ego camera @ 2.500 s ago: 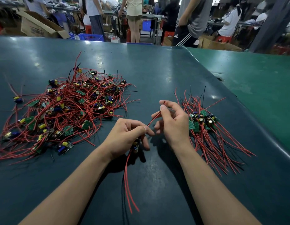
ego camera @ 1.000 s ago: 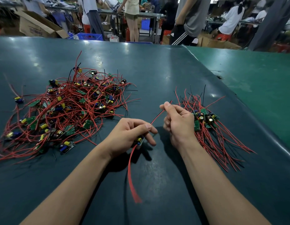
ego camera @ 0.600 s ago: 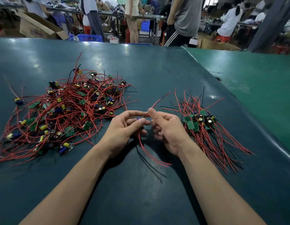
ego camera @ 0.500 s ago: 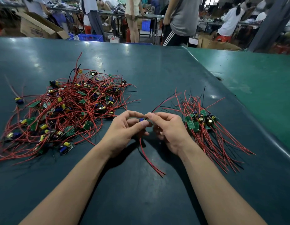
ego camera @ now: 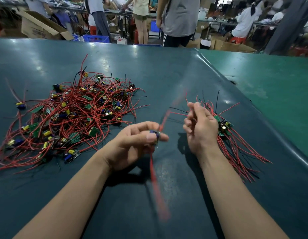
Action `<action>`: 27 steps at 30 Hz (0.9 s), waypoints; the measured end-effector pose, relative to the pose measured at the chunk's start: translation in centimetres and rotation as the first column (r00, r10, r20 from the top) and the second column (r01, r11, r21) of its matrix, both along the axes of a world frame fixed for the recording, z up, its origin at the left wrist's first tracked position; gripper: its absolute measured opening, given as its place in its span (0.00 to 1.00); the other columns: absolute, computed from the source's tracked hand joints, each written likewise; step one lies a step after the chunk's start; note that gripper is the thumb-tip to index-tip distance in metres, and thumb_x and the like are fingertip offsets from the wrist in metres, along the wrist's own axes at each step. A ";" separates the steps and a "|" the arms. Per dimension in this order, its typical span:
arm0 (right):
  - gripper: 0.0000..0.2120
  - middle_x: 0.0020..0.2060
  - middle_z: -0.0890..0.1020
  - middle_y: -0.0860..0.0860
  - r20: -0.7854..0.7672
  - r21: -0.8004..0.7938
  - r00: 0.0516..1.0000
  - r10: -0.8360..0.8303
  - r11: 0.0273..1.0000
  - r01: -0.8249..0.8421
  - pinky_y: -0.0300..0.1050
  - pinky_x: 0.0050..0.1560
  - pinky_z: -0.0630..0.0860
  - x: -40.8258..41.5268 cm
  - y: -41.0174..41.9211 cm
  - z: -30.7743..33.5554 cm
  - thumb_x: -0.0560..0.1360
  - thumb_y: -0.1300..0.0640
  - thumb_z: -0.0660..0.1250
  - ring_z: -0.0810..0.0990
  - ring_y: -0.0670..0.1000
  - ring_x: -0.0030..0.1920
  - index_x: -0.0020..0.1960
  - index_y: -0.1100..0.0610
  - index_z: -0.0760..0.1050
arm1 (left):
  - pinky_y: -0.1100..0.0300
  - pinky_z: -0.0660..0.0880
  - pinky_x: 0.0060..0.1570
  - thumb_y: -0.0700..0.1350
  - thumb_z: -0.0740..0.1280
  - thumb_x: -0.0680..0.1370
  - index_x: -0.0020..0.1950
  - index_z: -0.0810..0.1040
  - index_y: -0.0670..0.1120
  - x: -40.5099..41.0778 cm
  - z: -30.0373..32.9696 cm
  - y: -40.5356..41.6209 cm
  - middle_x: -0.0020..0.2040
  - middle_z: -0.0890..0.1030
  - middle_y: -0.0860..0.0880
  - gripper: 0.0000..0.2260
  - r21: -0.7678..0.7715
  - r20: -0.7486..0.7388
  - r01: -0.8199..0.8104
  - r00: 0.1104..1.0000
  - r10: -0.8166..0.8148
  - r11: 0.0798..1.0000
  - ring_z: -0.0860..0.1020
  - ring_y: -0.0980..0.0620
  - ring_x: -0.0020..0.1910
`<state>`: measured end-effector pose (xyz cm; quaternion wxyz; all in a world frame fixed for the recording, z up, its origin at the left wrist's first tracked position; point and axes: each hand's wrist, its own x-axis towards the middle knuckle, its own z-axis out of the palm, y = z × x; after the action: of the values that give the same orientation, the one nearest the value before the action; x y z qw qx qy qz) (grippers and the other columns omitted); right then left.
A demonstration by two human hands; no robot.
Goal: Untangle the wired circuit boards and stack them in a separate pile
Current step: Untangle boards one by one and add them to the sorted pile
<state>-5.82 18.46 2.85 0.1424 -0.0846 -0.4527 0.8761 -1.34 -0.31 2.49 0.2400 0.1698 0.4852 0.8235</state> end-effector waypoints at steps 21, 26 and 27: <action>0.04 0.27 0.78 0.50 0.087 0.145 0.926 0.369 0.915 -0.378 0.33 0.20 0.62 2.0 -3.8 -0.5 0.74 0.62 0.71 0.70 0.44 0.23 0.40 0.58 0.82 | 0.63 0.79 0.46 0.29 0.72 0.64 0.42 0.85 0.43 -1.6 -0.8 0.8 0.42 0.84 0.46 0.12 0.108 0.031 -0.396 0.918 0.395 0.912 0.81 0.52 0.41; 0.06 0.27 0.78 0.51 0.079 0.123 0.927 0.366 0.920 -0.373 0.34 0.19 0.62 2.0 -3.8 -0.4 0.72 0.59 0.73 0.70 0.44 0.23 0.37 0.58 0.79 | 0.63 0.79 0.48 0.35 0.77 0.60 0.46 0.81 0.42 -1.5 -1.0 1.3 0.43 0.84 0.48 0.16 0.069 -0.076 -0.506 0.857 0.510 0.860 0.82 0.53 0.43; 0.07 0.27 0.77 0.51 0.080 0.125 0.933 0.351 0.925 -0.358 0.34 0.19 0.62 2.0 -3.9 -0.4 0.73 0.60 0.72 0.70 0.44 0.23 0.37 0.58 0.79 | 0.64 0.78 0.48 0.36 0.77 0.61 0.48 0.80 0.43 -1.5 -1.0 1.4 0.43 0.84 0.50 0.17 0.022 -0.124 -0.558 0.822 0.556 0.829 0.82 0.54 0.43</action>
<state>-3.85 14.59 2.40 -0.0254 -0.0158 -0.5236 0.8514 -2.82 1.13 1.53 -0.0405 0.0703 0.5340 0.8416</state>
